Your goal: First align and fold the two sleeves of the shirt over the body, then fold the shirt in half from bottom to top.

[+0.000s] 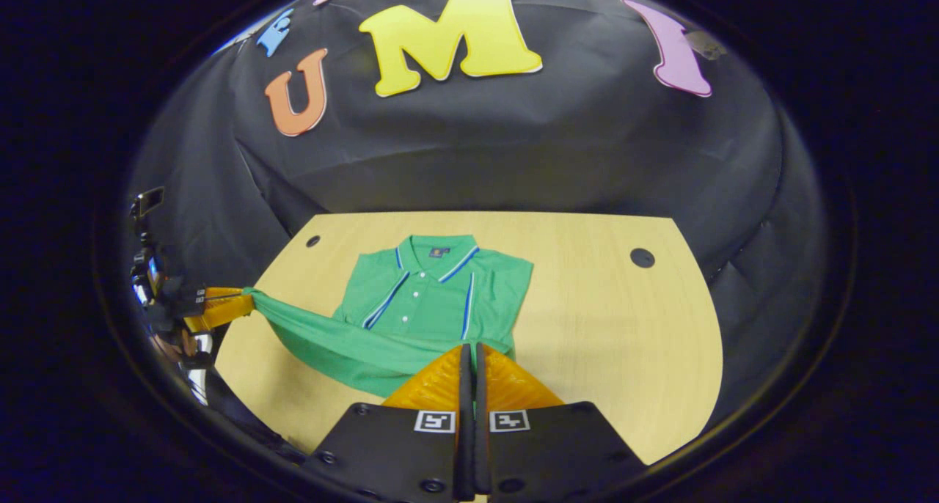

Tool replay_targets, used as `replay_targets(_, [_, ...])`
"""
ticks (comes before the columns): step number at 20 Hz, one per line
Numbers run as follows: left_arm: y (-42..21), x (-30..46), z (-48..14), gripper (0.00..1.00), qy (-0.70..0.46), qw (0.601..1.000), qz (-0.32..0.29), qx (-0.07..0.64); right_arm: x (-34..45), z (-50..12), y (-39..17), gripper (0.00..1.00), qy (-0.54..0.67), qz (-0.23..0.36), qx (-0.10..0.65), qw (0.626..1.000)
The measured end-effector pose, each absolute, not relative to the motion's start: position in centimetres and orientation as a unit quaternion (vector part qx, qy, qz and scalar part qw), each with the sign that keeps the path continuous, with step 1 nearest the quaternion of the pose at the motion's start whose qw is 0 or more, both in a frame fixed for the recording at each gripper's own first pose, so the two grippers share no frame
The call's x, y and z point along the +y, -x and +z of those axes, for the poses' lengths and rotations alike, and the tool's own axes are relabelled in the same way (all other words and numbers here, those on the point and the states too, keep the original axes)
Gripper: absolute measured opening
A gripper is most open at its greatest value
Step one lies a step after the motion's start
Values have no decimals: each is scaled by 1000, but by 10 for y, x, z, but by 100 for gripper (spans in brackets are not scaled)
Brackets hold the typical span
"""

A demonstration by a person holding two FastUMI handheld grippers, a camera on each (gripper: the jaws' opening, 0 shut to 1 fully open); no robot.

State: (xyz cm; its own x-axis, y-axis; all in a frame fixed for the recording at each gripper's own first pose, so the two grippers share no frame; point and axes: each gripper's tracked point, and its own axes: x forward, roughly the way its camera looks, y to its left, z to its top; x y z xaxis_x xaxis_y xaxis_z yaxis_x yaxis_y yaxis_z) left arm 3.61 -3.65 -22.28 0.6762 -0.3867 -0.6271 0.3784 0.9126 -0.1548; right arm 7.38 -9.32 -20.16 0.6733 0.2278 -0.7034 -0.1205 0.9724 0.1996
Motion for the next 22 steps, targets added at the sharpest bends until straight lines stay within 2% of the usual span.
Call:
replay_targets(1, [-48, -34, -221, 3, 12, 917, -204, 341, -90, -198, -83, 0, -73, 95, 391, 913])
replay_targets(2, [-59, -31, -220, 3, 20, 920, -197, 339, -89, -195, -93, 2, -75, 93, 387, 914])
replay_targets(6, [-96, -19, -212, 3, 41, 927, -172, 330, -91, -181, -139, 0, -82, 82, 368, 923])
replay_targets(7, [-105, -18, -210, 3, 45, 929, -169, 325, -93, -178, -150, 2, -83, 79, 363, 925])
replay_targets(9, [-125, -19, -206, 3, 51, 933, -167, 316, -97, -178, -167, 0, -83, 74, 358, 927])
replay_targets(12, [-151, -25, -208, 3, 53, 935, -169, 307, -99, -181, -192, 2, -89, 66, 354, 929])
replay_targets(13, [-160, -28, -210, 3, 52, 936, -168, 306, -100, -184, -198, 0, -89, 64, 353, 929])
replay_targets(19, [-196, -30, -241, 3, 67, 936, -150, 310, -101, -216, -239, 5, -87, 57, 355, 929])
replay_targets(22, [-204, -28, -270, 3, 72, 930, -142, 331, -98, -238, -259, 2, -85, 61, 357, 928])
